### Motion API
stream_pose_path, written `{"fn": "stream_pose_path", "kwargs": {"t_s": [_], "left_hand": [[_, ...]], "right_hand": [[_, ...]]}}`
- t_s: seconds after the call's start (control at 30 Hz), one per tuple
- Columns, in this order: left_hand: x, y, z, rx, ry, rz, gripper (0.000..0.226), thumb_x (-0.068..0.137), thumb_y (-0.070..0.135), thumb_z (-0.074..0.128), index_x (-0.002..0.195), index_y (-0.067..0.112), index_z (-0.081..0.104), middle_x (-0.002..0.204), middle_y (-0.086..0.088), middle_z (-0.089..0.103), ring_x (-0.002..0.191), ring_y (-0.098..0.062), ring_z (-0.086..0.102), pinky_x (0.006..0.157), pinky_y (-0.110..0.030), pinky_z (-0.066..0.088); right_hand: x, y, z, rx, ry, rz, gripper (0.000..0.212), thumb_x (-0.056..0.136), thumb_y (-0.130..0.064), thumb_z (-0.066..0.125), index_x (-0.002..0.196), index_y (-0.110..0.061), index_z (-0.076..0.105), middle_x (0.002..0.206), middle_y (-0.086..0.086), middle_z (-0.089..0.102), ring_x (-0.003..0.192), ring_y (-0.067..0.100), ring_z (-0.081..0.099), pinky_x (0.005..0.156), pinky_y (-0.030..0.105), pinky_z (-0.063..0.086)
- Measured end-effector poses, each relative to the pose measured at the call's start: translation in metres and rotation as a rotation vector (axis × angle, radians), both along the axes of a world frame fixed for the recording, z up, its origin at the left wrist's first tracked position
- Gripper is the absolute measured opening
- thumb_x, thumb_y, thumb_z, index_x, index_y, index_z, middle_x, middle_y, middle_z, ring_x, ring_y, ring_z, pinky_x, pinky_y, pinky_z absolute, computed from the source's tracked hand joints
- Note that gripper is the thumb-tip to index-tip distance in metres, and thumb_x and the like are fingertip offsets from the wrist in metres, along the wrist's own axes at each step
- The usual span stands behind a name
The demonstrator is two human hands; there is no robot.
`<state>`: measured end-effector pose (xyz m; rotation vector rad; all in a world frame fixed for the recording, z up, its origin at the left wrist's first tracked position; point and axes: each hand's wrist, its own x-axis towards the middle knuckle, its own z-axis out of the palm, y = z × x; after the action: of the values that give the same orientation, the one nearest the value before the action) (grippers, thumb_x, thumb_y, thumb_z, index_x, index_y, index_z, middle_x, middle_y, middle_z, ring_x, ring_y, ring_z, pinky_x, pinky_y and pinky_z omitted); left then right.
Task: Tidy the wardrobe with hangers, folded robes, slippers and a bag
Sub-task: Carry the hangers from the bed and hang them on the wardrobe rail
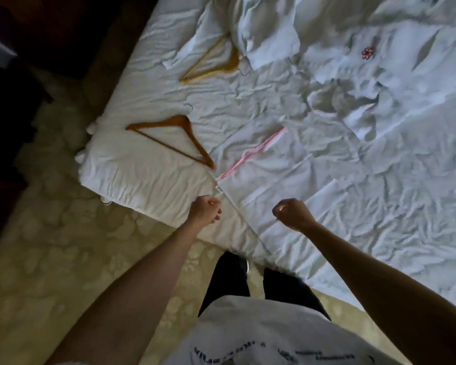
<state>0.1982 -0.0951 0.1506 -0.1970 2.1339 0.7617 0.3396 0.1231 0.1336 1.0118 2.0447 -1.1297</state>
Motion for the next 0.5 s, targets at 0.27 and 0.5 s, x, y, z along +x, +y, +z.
{"fn": "stream_pose_path", "kwargs": {"t_s": [0.27,0.5], "left_hand": [[-0.130,0.015,-0.048,-0.047,0.106,0.198,0.019,0.089,0.015,0.055,0.097,0.011,0.072,0.077,-0.007,0.075,0.066,-0.019,0.073,0.071,-0.034,0.062],[-0.233,0.046,-0.140,-0.246,0.170,0.230,0.041,0.095,0.030,0.054,0.131,0.009,0.058,0.128,-0.012,0.062,0.120,-0.032,0.059,0.094,-0.036,0.047]], "right_hand": [[-0.211,0.029,-0.038,0.058,0.155,0.103,0.021,0.086,-0.023,0.061,0.096,-0.014,0.077,0.096,0.010,0.076,0.097,0.024,0.069,0.086,0.032,0.055],[-0.389,0.022,-0.127,0.144,0.197,0.213,0.018,0.080,-0.029,0.062,0.092,-0.023,0.074,0.098,0.006,0.076,0.099,0.024,0.070,0.089,0.036,0.057]]}}
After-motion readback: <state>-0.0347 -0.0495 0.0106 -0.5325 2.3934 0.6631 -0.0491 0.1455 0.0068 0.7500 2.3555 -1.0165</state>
